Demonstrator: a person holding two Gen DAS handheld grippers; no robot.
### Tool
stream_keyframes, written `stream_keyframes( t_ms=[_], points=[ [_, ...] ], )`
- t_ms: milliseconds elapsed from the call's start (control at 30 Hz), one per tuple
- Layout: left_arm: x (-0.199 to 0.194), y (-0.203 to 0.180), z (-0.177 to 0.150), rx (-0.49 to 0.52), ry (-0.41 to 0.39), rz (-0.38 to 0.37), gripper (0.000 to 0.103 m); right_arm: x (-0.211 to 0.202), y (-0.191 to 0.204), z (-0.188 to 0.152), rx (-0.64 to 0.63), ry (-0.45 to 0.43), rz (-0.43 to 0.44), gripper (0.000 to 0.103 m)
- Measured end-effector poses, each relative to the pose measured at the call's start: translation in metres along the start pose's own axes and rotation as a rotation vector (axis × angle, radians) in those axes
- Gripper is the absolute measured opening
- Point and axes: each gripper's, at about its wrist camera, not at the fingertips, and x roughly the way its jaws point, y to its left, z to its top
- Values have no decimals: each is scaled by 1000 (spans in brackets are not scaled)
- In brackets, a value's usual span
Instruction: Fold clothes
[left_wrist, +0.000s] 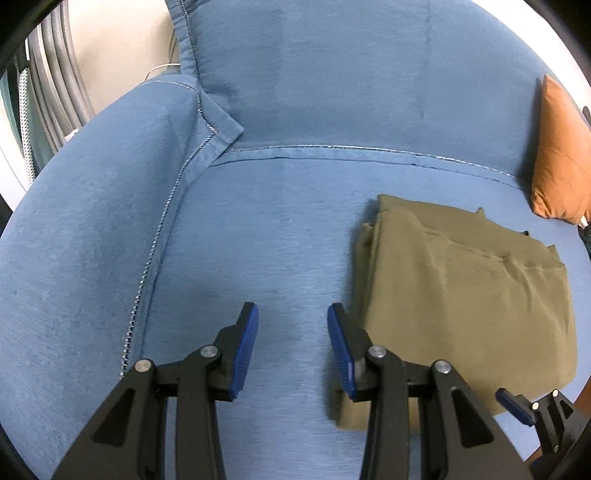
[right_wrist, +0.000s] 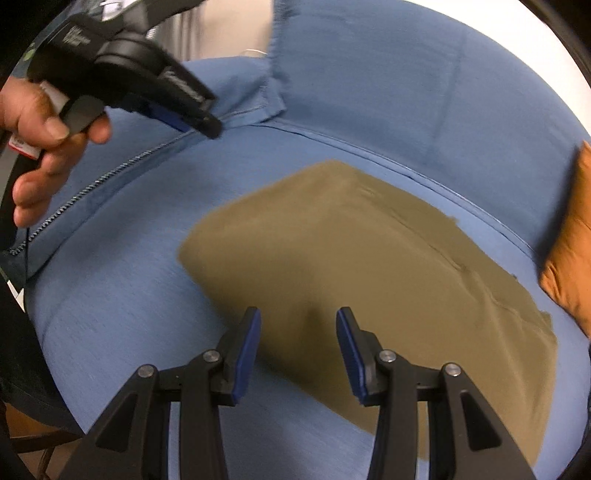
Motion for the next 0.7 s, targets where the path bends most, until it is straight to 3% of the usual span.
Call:
stream_keyframes(
  t_ms=[233, 700],
  points=[
    [0, 17, -2, -14, 1, 5, 38, 20, 39, 14, -117, -9, 16, 43],
    [9, 40, -3, -93, 25, -19, 38, 46, 83, 19, -347, -12, -97, 43]
  ],
)
